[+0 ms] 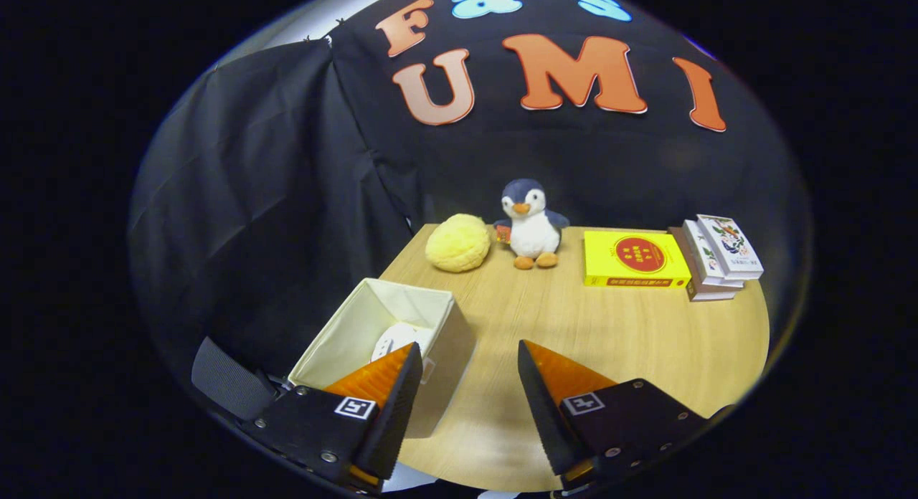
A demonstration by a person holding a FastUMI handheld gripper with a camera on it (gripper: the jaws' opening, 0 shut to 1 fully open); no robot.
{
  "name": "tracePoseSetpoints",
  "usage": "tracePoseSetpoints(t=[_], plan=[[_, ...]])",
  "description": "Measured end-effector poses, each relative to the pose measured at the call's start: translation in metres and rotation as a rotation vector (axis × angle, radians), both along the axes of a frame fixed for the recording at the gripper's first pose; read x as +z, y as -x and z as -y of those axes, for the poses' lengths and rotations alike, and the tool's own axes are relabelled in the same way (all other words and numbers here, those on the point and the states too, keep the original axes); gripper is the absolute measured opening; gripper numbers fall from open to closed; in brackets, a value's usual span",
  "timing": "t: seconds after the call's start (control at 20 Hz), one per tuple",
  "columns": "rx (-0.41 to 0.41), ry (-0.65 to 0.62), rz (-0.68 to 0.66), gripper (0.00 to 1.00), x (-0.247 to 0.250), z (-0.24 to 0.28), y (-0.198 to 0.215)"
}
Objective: Open the storage box then place both shoes into the box .Put the left shoe in first, then the right shoe, with the right side of both shoes facing outward in a uniform manner.
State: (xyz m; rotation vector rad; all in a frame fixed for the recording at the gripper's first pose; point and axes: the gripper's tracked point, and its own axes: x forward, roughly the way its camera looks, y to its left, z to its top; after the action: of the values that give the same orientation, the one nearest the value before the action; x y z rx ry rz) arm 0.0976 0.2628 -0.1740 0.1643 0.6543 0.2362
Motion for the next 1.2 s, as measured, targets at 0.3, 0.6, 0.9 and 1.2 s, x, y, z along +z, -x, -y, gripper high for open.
tracePoseSetpoints(t=[0.3,0.6,0.9,1.2], plan=[[-0.113,0.028,0.205,0.99,0.051,0.099,0.002],[-0.222,0.128,0.366,0.98,0.077,0.187,0.009],[-0.295,0.163,0.545,0.98,0.124,0.236,0.024],[-0.316,0.186,0.647,0.98,0.148,0.25,0.038]])
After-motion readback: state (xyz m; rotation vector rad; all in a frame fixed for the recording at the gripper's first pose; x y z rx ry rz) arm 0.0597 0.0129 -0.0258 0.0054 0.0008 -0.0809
